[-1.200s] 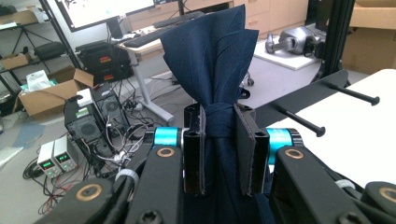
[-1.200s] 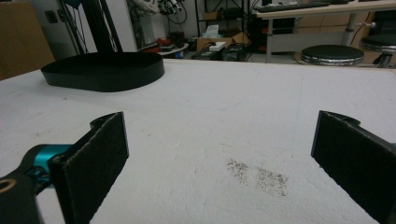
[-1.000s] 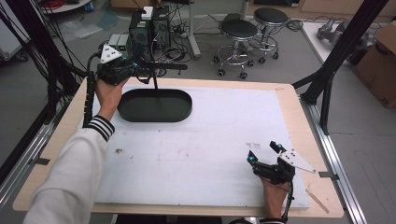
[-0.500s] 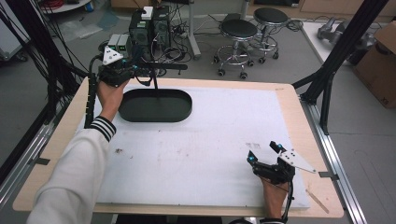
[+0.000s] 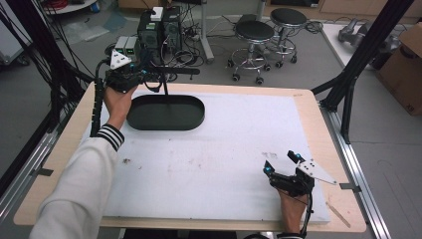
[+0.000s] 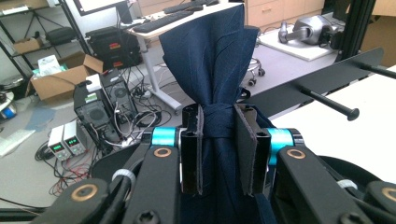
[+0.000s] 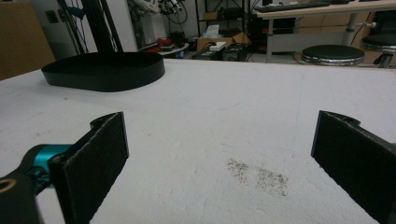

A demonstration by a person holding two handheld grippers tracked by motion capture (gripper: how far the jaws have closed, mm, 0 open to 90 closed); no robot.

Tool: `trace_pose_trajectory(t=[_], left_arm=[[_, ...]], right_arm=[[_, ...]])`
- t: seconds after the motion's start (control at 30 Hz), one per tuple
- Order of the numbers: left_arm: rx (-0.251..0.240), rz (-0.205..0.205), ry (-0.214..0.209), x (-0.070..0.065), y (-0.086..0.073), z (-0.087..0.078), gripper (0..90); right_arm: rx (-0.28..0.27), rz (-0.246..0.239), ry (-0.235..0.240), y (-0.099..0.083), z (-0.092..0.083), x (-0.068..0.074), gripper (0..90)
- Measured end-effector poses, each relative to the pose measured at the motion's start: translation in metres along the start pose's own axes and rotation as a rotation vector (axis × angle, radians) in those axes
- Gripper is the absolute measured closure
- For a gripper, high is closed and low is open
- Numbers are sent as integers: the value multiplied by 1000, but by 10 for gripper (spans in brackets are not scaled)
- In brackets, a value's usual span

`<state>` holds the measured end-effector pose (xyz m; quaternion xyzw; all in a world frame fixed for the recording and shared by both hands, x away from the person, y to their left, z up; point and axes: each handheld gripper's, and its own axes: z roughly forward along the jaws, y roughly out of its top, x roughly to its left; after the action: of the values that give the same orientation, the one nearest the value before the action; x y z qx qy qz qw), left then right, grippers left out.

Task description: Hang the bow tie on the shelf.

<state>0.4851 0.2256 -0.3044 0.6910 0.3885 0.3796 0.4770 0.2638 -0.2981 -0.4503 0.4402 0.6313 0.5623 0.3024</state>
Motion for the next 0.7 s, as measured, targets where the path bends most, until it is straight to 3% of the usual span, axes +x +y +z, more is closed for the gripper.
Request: trace_pose_trajectory(t=[0.1, 0.5, 0.7], left_arm=[[0, -40, 6, 1, 0, -1, 690], [-7, -32, 13, 0, 2, -2, 635], [-17, -35, 23, -1, 5, -7, 544]], right_arm=[[-2, -4, 2, 0, 0, 0, 29], [-1, 0, 0, 0, 0, 0, 29], [0, -3, 3, 0, 0, 0, 29]])
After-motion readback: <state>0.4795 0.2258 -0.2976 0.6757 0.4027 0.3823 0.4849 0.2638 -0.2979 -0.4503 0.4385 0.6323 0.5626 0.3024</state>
